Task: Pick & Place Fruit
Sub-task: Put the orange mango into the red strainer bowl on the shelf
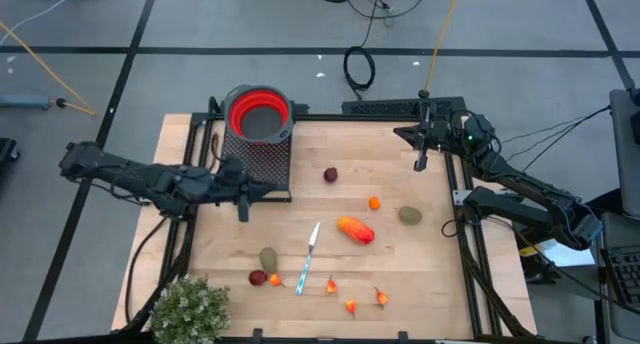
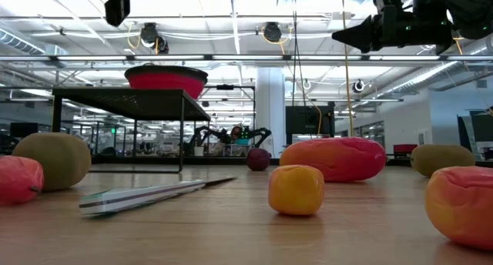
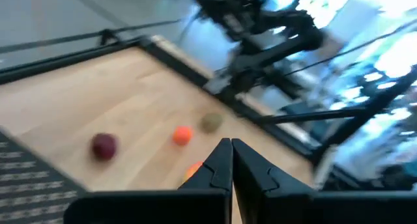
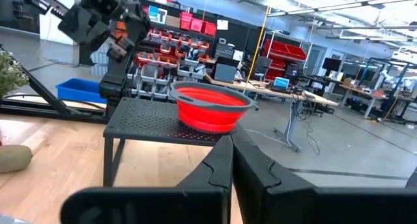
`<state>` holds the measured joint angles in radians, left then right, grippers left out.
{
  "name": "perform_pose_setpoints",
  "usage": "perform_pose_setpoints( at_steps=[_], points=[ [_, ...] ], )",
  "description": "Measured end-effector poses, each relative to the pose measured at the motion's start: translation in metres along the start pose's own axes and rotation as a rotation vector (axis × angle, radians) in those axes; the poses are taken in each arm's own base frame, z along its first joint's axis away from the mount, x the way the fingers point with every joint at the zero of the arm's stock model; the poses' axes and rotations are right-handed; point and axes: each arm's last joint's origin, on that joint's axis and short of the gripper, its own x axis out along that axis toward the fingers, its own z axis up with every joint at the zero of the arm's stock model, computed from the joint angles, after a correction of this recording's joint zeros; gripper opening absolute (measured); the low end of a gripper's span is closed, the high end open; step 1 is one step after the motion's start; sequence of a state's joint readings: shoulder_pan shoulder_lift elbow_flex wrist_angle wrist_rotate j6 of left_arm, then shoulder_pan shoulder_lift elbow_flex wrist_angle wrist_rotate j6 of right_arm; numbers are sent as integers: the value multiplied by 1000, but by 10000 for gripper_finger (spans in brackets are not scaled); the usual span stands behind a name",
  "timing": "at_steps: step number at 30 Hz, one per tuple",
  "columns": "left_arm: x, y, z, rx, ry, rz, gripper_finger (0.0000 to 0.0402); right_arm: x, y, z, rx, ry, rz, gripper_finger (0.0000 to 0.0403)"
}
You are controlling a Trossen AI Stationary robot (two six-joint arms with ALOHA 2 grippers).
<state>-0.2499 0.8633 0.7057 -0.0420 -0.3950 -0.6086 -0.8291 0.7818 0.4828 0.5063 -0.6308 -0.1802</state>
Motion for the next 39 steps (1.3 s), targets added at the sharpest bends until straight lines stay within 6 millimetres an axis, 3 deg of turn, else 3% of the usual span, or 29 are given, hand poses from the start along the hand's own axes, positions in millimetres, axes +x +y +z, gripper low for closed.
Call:
perform_pose_setpoints(
  at_steps=[3,10,19,32,39],
  points=[
    [-4,11,-20,14,-35,-81,3,1,1,0,-1,-4,4,0],
    [-22,34,-45,46,-69,-208,4,6,9,3,-19,-26,52,0],
    [-44,48,-53,227,-116,-295,3,16,29,12,36,-76,33,0],
    [-71,68,-61,277,-53,-285,6,28,74,20,71,-61,46,0],
    [-78,74,-63,302,-41,-275,6,33,96,31,35,45,37,0]
  ],
)
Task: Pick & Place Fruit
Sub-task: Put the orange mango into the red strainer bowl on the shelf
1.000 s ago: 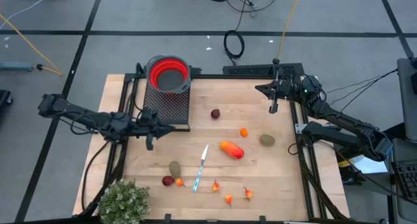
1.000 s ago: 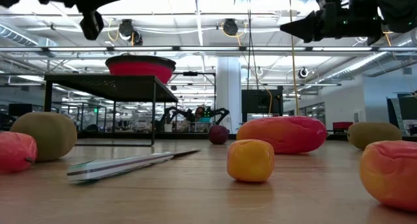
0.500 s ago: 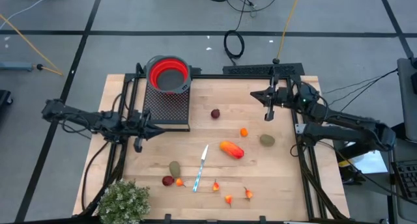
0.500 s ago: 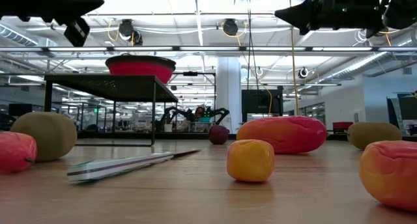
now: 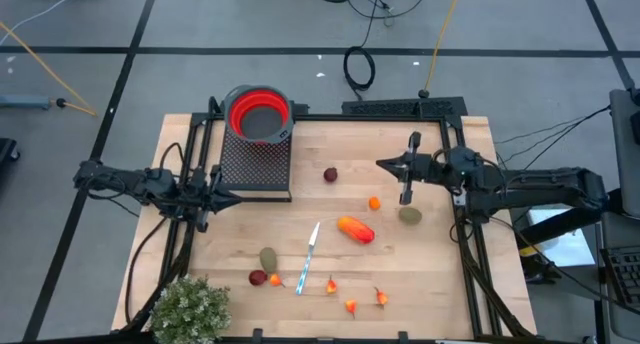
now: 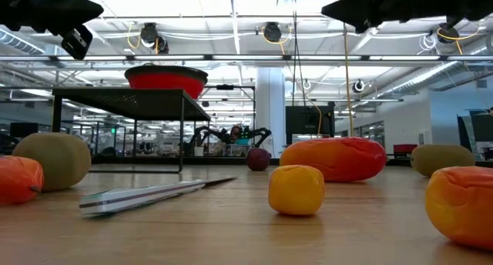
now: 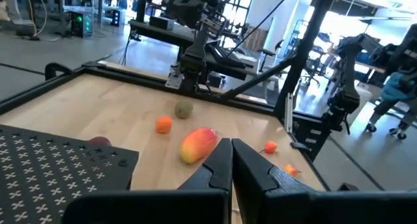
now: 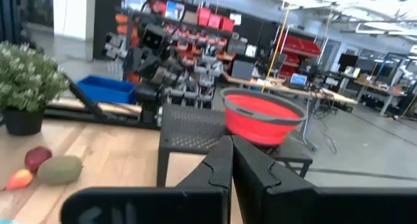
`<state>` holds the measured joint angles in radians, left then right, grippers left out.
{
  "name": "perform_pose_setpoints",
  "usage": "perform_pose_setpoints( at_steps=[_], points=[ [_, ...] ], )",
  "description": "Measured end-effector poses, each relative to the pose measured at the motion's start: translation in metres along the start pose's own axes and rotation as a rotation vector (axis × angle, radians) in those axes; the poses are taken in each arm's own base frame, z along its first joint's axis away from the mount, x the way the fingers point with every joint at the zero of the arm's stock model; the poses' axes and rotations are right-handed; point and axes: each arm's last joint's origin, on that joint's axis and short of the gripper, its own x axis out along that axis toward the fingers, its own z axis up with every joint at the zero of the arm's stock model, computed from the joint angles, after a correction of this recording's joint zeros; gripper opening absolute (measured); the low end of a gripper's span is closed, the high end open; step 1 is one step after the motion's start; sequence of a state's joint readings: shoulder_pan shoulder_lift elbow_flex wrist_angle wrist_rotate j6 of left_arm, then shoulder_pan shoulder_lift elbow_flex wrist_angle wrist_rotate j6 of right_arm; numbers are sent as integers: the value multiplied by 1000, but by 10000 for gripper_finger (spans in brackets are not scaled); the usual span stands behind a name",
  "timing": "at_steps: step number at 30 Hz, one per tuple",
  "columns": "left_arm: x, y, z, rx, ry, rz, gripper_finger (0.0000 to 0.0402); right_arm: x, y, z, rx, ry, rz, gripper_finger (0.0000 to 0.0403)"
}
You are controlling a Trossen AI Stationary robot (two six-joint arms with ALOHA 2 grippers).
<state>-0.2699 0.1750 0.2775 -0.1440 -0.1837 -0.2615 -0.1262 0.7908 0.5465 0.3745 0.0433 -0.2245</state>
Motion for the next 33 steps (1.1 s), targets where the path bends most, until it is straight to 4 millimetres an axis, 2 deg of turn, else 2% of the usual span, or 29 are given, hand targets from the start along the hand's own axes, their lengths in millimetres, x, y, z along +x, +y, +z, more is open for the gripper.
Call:
perform_pose_setpoints(
  at_steps=[8,22,29,33],
  points=[
    [-1,1,-3,28,32,7,8,18,15,28,-59,53,56,0],
    [-1,1,-4,40,42,9,6,77,51,68,-142,299,262,0],
    [-1,0,-3,36,31,-20,9,99,71,74,-181,461,353,0],
    [-1,0,-3,40,32,-21,3,109,82,71,-191,536,392,0]
  ],
)
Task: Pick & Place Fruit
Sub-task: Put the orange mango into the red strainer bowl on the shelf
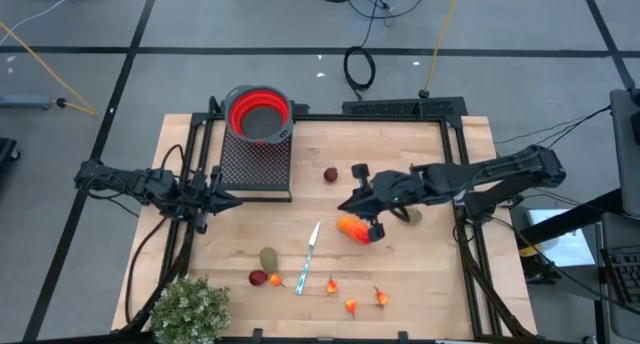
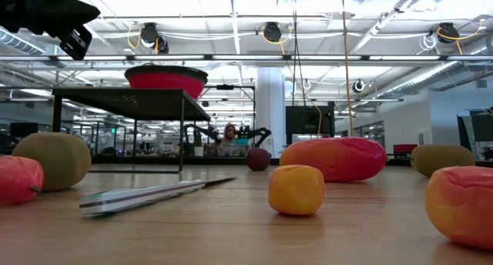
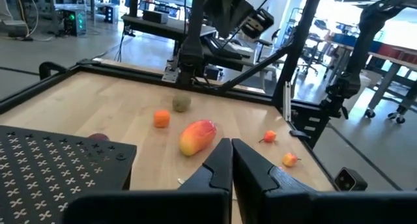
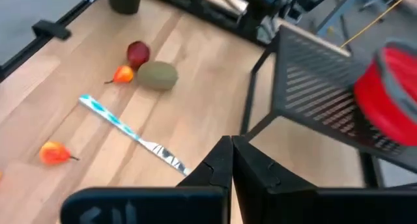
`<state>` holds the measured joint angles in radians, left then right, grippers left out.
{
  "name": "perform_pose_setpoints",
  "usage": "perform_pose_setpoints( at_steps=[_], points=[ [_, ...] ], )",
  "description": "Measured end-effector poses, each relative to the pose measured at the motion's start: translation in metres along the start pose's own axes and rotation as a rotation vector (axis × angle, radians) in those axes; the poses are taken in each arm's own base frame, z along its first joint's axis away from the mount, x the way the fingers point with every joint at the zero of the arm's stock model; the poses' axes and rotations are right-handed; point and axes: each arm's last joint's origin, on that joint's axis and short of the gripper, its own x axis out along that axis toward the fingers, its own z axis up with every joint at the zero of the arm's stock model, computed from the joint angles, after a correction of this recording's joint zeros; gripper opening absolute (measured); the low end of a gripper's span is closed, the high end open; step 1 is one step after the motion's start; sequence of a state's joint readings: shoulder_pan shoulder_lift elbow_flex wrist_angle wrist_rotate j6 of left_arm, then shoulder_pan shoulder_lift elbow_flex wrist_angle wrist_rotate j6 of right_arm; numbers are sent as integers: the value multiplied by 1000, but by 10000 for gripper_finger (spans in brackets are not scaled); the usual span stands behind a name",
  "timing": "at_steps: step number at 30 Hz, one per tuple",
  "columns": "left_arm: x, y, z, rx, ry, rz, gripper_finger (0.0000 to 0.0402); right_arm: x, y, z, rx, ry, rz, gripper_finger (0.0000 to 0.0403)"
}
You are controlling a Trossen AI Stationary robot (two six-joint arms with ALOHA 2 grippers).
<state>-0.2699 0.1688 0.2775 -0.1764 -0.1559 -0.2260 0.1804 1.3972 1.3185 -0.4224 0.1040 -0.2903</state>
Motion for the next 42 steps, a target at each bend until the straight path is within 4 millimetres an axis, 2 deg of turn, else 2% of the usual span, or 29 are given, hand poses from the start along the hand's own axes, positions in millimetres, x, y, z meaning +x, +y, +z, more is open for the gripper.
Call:
perform_pose_setpoints(
  at_steps=[9,25,33,37,42],
  points=[
    [0,-1,0,15,4,-38,3,18,8,-4,95,74,32,0],
    [0,-1,-4,17,44,-53,2,17,10,-13,227,177,40,0],
    [10,2,-26,-5,14,-75,2,17,10,-14,226,180,41,6],
    [13,4,-36,-30,20,-83,6,17,11,-14,230,184,41,23],
    [13,4,-39,-26,47,-78,2,17,10,-16,287,203,36,49]
  ],
)
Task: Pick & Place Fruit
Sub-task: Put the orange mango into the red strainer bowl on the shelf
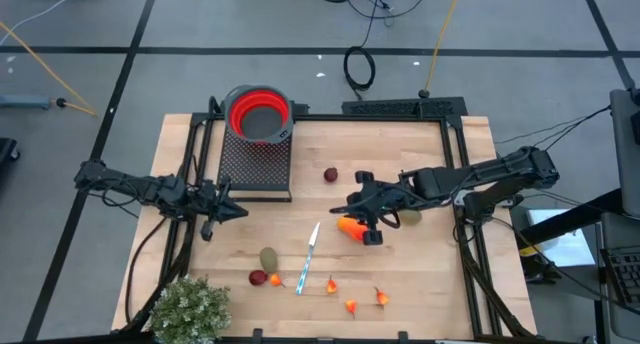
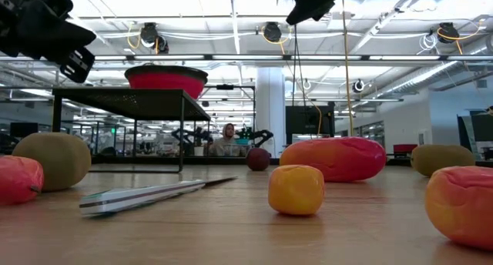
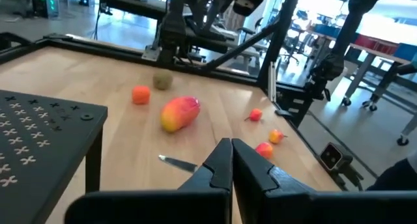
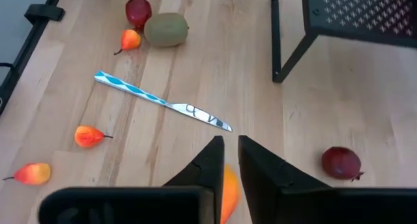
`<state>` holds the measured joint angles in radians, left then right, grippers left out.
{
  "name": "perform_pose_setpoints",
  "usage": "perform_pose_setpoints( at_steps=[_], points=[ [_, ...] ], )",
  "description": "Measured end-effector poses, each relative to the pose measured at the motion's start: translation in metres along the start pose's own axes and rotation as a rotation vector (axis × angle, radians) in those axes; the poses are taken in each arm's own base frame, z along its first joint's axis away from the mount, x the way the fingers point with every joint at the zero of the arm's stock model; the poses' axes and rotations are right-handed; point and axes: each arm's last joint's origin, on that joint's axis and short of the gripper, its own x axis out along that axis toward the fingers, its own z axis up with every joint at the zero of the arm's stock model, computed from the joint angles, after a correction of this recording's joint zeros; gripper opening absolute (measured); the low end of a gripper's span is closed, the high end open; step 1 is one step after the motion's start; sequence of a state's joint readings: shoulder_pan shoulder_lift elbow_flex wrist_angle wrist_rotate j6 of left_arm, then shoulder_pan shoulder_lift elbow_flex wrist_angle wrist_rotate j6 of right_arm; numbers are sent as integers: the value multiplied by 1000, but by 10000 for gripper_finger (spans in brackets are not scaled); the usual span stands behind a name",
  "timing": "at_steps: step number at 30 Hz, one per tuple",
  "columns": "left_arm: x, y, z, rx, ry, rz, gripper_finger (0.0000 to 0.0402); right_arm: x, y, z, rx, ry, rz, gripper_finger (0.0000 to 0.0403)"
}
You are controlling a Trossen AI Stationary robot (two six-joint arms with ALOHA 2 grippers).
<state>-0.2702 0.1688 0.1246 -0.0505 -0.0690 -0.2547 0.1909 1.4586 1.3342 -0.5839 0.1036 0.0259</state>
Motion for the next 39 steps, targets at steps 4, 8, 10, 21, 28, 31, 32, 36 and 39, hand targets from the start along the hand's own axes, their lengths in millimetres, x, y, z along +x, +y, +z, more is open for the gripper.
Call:
perform_pose_setpoints(
  at_steps=[4,8,10,21,28,31,32,36,39],
  points=[
    [0,0,-1,22,6,1,9,0,0,0,35,1,2,71],
    [0,0,-2,23,24,-17,3,0,0,-2,95,17,2,93],
    [0,0,-3,22,40,-24,2,0,0,-4,130,40,2,105],
    [-7,-1,-1,49,-8,-46,3,17,3,-10,218,125,38,186],
    [-8,-1,0,12,-12,-49,8,47,6,-18,198,210,27,251],
    [-8,0,-1,-10,-3,-48,2,53,7,-22,195,252,19,274],
    [-8,0,-2,-10,3,-47,2,56,7,-24,193,267,18,280],
    [-8,0,-2,-14,5,-43,10,63,8,-28,191,301,13,299],
    [-8,0,-2,-13,5,-43,10,67,8,-29,198,313,13,306]
  ],
)
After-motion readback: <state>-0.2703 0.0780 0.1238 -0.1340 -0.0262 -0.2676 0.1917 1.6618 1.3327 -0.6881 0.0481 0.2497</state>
